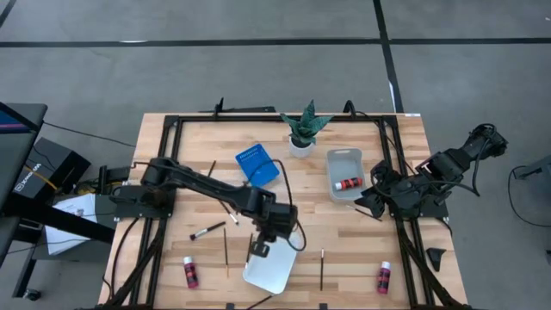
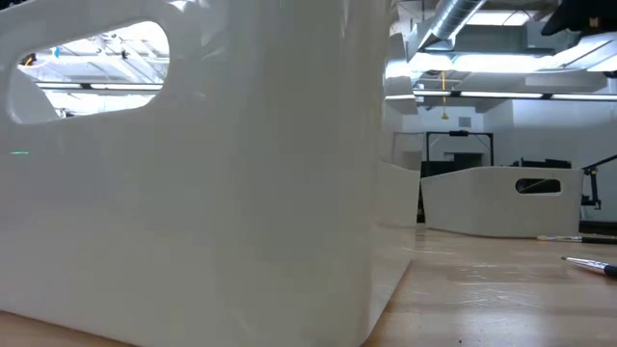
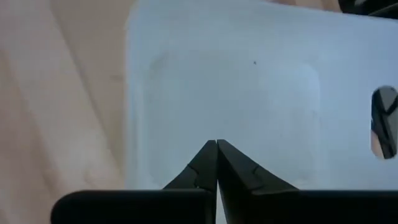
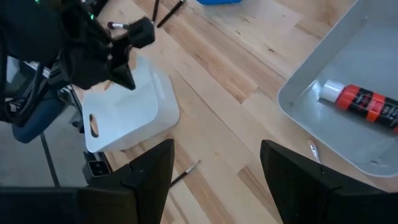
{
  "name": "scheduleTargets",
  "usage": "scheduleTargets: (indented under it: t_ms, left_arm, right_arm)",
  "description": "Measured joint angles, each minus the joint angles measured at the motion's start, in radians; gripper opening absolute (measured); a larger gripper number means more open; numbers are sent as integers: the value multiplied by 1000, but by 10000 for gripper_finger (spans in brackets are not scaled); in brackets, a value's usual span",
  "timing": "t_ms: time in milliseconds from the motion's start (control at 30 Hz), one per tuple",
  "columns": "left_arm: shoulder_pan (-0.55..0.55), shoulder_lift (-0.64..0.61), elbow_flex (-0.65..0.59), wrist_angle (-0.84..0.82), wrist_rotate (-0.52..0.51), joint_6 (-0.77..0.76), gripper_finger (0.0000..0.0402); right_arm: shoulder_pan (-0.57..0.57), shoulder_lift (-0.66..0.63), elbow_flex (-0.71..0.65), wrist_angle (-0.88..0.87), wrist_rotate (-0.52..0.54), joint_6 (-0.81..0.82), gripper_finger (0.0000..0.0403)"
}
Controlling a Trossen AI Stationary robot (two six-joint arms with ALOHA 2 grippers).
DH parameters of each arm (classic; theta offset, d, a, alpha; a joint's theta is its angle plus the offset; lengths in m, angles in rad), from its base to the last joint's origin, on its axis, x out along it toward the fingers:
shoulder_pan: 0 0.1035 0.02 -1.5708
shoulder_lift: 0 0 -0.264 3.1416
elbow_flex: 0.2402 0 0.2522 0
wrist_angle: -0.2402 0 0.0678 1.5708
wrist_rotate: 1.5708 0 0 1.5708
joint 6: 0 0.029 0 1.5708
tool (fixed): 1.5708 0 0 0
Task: Pick & Place Paint Supplies
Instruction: Adjust the white bin
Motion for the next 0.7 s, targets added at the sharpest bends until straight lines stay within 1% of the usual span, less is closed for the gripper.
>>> scheduleTargets:
  t_ms: [67,167,233,400,533,700]
  left_arm:
    - [-3,14,0,14,-30,2,0]
    - [11,19,0,66,-152,1,0]
    - [39,19,0,92,-188,2,0]
    - [140,19,0,93,-281,24,0]
    - [241,20,0,132,-288,57,0]
    - [363,20,0,188,-288,51,0]
  right_arm:
    - [0,0,0,-1,0,0,235]
    - [0,0,0,-3,0,0,235]
    - [0,0,0,-4,0,3,235]
    - [0,0,0,-6,0,6,235]
    - [0,0,0,-7,0,5,235]
    - [-2,0,0,-11,4,6,235]
